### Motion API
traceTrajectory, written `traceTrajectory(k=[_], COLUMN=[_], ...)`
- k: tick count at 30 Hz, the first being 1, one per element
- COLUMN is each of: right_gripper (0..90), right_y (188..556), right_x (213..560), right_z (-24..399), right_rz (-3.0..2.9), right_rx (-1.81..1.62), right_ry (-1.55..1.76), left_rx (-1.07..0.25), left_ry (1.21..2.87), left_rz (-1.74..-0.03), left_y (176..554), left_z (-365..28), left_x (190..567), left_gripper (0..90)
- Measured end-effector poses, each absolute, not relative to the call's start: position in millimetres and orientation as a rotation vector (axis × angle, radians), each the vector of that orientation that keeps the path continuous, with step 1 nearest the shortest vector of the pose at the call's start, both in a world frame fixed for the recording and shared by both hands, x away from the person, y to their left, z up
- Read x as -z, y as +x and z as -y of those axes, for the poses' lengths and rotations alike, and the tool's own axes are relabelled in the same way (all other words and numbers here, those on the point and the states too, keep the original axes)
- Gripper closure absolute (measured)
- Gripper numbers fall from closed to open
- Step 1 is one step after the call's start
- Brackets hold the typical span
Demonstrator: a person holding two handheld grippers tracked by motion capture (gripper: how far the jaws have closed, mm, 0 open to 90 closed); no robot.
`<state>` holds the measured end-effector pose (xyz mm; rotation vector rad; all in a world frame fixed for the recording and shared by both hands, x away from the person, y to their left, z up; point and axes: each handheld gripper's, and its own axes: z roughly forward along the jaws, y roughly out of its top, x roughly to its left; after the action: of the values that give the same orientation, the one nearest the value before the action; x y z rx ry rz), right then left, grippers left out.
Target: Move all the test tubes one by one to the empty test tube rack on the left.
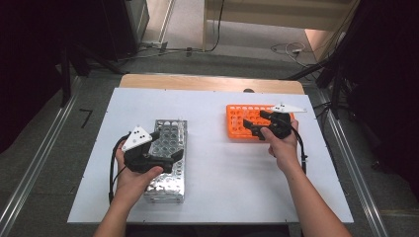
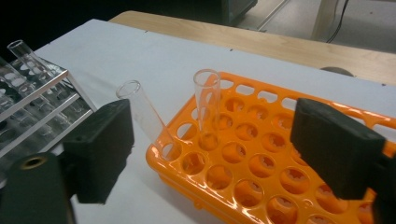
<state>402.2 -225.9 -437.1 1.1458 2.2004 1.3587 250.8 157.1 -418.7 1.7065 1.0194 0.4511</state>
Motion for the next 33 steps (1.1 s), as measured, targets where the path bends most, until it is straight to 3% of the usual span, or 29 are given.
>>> traceTrajectory(k=[5,14,33], right_gripper=[36.8,59.3,73.5], right_y=[409.7,416.1,418.2], right_x=[448.8,460.7,470.1], right_z=[219.1,208.0,193.0], right_rz=[-2.203,-2.229,-2.201], right_rx=[-1.314,-1.281,-1.214], right_ry=[1.208,1.222,1.164], left_rx=[-0.453,-0.449,-0.441], left_ry=[1.708,1.709,1.723], left_rz=[-1.019,-1.014,-1.012], left_y=[250.9,250.9,251.5], left_z=[-158.0,-159.1,-157.4], left_x=[418.7,418.4,419.3], left_gripper=[0.0,0.0,0.0])
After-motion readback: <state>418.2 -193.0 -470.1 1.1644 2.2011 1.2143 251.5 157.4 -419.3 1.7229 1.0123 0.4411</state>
